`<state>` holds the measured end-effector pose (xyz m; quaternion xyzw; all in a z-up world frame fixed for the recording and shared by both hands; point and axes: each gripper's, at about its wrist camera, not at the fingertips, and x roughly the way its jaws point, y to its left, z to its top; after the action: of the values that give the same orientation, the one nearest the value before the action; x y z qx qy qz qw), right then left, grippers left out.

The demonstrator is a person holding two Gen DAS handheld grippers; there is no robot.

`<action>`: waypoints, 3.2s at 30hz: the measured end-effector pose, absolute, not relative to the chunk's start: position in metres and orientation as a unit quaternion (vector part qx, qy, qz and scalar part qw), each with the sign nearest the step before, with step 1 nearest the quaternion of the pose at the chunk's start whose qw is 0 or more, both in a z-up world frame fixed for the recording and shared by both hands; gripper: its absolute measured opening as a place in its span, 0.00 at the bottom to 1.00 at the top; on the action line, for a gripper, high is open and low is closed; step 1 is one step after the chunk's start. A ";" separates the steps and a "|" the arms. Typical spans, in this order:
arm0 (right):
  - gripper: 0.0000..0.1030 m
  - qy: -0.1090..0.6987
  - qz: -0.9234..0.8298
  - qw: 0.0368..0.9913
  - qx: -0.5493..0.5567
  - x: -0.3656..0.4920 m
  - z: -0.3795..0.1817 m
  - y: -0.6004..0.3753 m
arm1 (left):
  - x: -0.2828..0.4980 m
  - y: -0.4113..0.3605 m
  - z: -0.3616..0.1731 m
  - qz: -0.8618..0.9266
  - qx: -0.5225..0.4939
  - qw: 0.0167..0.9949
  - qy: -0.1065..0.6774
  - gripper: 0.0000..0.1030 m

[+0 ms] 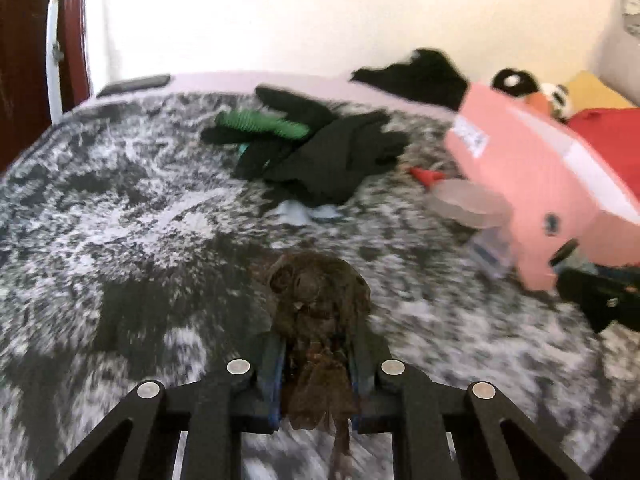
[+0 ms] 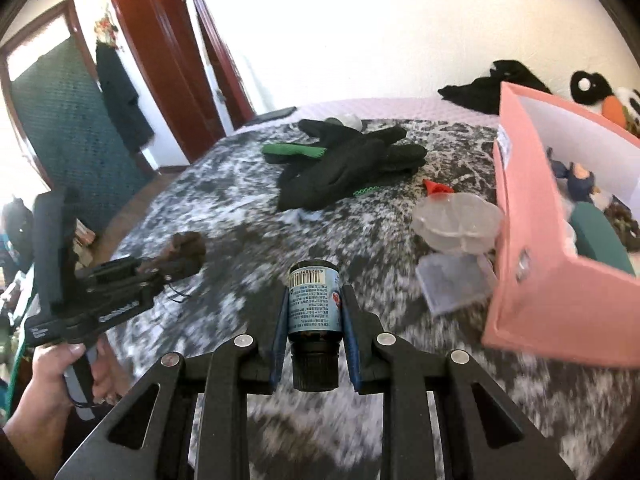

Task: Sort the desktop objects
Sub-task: 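Grasp the brown tassel with the left tool while the right tool grasps the small bottle, then carry the tassel and bottle over the pink box and open both tools, then move both tools back toward the clear plastic boxes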

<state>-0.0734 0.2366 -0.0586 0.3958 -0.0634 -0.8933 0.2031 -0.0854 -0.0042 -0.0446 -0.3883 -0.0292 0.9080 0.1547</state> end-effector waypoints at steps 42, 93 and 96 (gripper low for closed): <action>0.25 -0.099 -0.974 0.002 0.204 0.071 0.118 0.512 | -0.075 0.314 0.151 0.899 -0.253 0.347 0.090 0.22; 0.90 -0.013 -0.916 0.125 0.380 -0.132 0.023 0.324 | -0.200 0.224 -0.120 0.836 -0.455 0.299 0.062 0.98; 0.90 0.000 -0.915 0.116 0.386 -0.146 0.016 0.326 | -0.205 0.233 -0.120 0.839 -0.440 0.314 0.064 0.65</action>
<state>-0.1465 0.3264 0.0163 0.3862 0.0002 -0.9152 0.1155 -0.2054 0.2328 -0.1205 -0.4400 0.0644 0.8388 0.3142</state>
